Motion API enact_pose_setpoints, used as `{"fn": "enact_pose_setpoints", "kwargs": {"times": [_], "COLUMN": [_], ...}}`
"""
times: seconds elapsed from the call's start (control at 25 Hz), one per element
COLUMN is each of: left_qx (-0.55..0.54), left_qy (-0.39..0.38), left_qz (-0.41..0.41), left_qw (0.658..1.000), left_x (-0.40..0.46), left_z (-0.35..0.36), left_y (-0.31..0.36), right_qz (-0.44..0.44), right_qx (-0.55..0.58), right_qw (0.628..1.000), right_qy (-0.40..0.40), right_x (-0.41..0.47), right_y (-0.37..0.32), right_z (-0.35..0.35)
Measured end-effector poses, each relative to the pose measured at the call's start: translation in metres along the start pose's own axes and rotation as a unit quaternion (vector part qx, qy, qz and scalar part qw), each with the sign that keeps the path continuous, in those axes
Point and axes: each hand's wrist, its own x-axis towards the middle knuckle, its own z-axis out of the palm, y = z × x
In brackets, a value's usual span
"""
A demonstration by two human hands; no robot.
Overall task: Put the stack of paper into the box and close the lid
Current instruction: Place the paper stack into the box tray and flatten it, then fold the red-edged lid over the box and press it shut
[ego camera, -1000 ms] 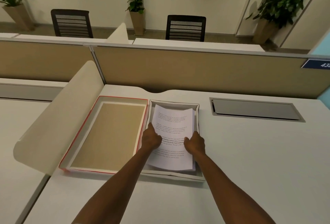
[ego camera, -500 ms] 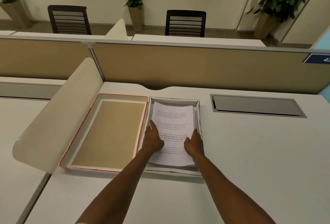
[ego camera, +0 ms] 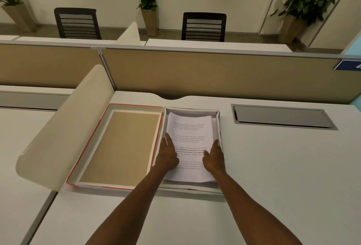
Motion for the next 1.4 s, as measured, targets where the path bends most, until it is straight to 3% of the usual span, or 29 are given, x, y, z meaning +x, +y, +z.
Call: {"fn": "enact_pose_setpoints", "kwargs": {"times": [0.12,0.28,0.44,0.56,0.76,0.96,1.16,1.28,1.4], "left_qx": [0.006,0.058,0.095,0.105,0.033,-0.013,0.054,0.105,0.107], "left_qy": [0.024,0.049,0.081,0.112,0.150,0.257,0.283,0.252,0.184], "left_qz": [0.014,0.014,0.044,0.072,0.108,-0.018,-0.116,-0.188,-0.260], "left_qw": [1.000,0.997,0.991,0.986,0.982,0.966,0.951,0.944,0.942], "left_x": [-0.001,-0.004,-0.010,-0.016,-0.042,-0.066,-0.069,-0.068,-0.060], "left_z": [0.006,0.015,0.020,0.016,-0.004,-0.043,-0.091,-0.122,-0.144], "left_y": [-0.003,-0.005,-0.006,-0.007,-0.025,-0.084,-0.136,-0.168,-0.191], "right_qz": [-0.021,-0.103,-0.204,-0.225,-0.297,-0.339,-0.428,-0.455,-0.445], "right_qx": [0.000,-0.176,-0.270,-0.241,-0.143,-0.093,-0.136,-0.246,-0.303], "right_qw": [0.999,0.977,0.939,0.943,0.941,0.936,0.893,0.853,0.836], "right_qy": [0.045,0.056,0.055,0.049,0.076,0.014,-0.019,-0.078,-0.106], "right_x": [-0.003,-0.004,-0.010,-0.013,-0.027,-0.065,-0.098,-0.118,-0.127], "right_y": [-0.005,-0.009,0.003,0.012,0.004,-0.019,-0.041,-0.052,-0.053], "right_z": [-0.002,-0.011,-0.008,-0.007,-0.003,0.032,0.061,0.082,0.091]}}
